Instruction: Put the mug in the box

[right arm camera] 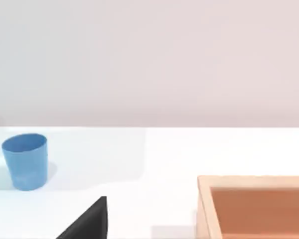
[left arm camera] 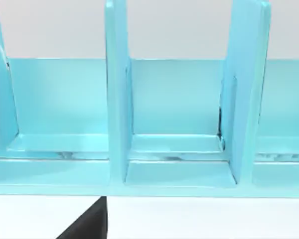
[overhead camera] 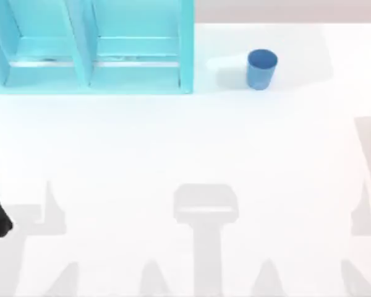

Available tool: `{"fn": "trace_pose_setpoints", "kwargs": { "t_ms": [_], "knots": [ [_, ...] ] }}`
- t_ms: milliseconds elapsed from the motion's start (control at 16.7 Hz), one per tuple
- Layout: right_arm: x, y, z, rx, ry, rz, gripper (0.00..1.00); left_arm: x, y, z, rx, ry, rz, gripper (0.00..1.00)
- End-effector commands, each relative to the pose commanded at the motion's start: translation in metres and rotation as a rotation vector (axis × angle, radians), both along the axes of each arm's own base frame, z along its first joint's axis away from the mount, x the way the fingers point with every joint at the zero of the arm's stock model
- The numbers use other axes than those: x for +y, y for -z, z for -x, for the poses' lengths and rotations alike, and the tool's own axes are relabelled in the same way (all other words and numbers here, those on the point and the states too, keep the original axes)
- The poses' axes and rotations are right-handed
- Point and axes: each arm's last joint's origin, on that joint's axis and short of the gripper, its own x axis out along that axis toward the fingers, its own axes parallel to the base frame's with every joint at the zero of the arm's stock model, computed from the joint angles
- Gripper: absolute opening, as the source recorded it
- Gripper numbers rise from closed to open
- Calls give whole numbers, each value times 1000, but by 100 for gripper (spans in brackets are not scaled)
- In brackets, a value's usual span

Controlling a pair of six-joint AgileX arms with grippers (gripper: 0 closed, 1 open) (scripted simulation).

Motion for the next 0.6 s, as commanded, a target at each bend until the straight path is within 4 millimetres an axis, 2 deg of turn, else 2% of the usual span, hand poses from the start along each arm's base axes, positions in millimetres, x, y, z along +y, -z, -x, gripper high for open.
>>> {"fn": "trace_pose_setpoints", "kwargs": {
  "t_ms": [180,300,420,600],
  "knots": [
    [0,-1,0,3,0,0,100,0,0,0,0,0,0,100],
    [0,-10,-1,24,-1,2,100,0,0,0,0,0,0,100],
    [1,-25,-3,62,-1,3,100,0,0,0,0,0,0,100],
    [2,-60,-14,145,-1,7,100,0,0,0,0,0,0,100]
  ]
}}
